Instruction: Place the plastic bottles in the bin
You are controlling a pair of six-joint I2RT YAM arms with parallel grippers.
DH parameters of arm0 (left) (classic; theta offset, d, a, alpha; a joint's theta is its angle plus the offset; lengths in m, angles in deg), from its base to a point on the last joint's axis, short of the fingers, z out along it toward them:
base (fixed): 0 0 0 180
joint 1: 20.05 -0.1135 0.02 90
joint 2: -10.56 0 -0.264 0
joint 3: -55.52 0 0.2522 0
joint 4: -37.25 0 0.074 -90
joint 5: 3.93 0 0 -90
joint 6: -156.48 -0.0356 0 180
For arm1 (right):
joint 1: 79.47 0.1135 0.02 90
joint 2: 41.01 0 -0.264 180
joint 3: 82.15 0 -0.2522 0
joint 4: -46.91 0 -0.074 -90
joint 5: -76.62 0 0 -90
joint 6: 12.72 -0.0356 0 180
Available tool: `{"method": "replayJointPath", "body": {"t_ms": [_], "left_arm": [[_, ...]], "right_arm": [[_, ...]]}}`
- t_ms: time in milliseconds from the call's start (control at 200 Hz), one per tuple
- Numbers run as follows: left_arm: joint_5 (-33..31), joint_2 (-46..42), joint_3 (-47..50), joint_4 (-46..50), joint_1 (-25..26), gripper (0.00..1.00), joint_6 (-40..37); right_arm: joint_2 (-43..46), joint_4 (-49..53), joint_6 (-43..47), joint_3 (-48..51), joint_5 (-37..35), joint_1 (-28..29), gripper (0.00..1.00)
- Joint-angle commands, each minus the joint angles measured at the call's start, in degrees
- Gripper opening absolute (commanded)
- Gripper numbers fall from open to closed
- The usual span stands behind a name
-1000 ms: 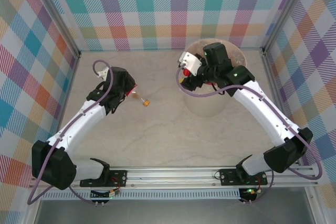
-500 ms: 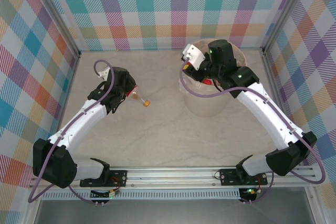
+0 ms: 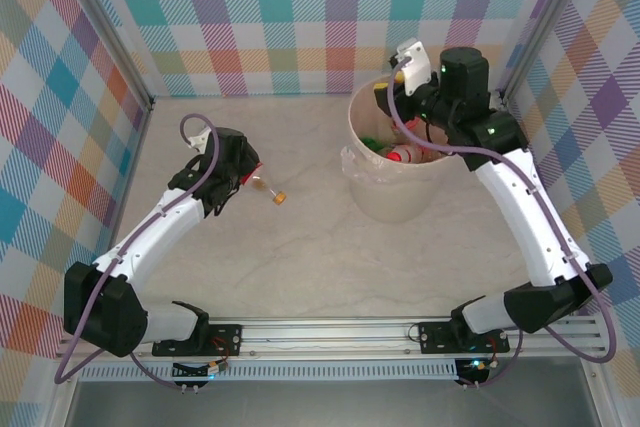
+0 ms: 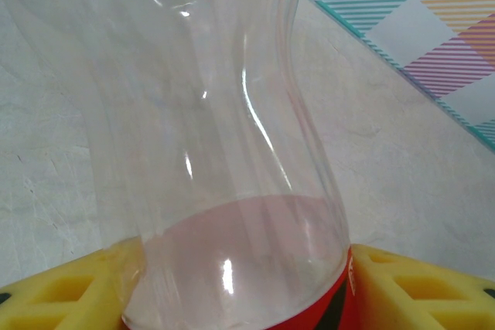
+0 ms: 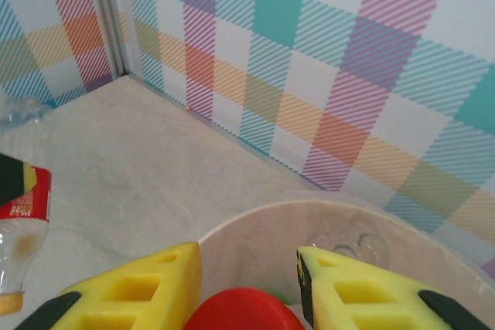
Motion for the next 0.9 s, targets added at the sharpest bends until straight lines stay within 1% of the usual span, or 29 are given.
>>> {"method": "replayJointPath", "body": {"t_ms": [0,300,525,660,895], "left_arm": [[-0.1,0.4,-0.6,-0.5,0.3,0.61,-0.2],[0.1,0.9,-1.3,-0.5,0.4,0.61,-0.5],[0.2,1.0,-2.3,-0.5,0.4,0.61,-1.1],[0.4,1.0,-3.7,-0.5,0.4,0.61,-1.8],[1.7,1.2,-4.2,-1.3,0.4,0.61,-1.8]], "right_arm": [[0.0,-2.6,-8.0,1.9,4.6,-2.2,0.25],[3.1,-5.7,-14.4,12.6,4.3,-7.4,0.26],[4.6,-5.9,-16.7,17.7,3.5,-8.3,0.27],[4.6,-4.9,-16.3,14.9,4.2,-8.4,0.27],[3.9,-1.7,-13.4,1.7,6.4,-8.3,0.27]]}}
